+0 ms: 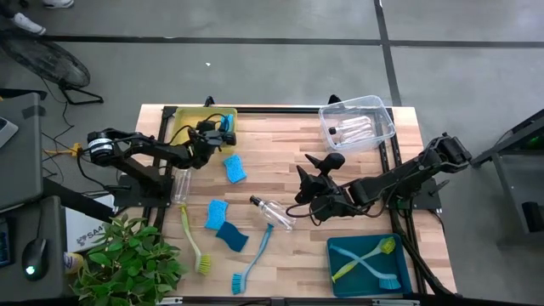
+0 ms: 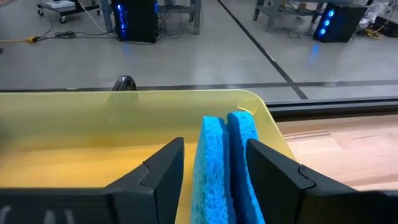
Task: Pick & Place Kitchen Sink Supplies
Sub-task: Put the blue sponge into the yellow bin
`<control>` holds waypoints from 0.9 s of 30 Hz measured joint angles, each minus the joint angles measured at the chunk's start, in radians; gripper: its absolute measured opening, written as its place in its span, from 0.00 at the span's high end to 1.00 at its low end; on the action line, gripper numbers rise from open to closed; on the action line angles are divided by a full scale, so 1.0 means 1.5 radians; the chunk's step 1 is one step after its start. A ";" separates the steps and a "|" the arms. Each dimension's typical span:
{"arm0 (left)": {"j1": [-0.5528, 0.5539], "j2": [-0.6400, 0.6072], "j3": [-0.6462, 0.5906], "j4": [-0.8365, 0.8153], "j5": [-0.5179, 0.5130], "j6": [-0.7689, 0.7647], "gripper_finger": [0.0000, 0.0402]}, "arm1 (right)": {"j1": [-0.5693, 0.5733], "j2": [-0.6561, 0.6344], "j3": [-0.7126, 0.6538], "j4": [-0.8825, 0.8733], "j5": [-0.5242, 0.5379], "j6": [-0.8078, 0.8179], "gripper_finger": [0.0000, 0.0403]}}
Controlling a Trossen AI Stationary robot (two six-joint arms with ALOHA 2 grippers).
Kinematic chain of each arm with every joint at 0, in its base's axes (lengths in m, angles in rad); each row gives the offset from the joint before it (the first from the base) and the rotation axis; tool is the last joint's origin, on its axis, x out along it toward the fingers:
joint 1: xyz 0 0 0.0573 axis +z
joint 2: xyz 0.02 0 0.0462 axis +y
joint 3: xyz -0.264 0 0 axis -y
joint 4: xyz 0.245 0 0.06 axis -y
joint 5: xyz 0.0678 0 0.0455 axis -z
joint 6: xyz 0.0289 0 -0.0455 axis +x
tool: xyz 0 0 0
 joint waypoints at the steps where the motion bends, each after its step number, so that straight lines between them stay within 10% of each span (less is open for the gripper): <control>1: 0.000 0.000 0.000 0.003 0.000 0.000 0.58 | 0.000 0.000 0.000 0.000 0.000 0.000 0.47; 12: 0.000 -0.008 0.000 0.045 0.046 0.036 0.58 | 0.000 0.000 0.000 -0.001 0.000 0.000 0.47; 27: 0.000 -0.114 0.000 0.015 0.317 0.099 0.58 | 0.000 0.000 0.000 -0.006 -0.001 0.000 0.47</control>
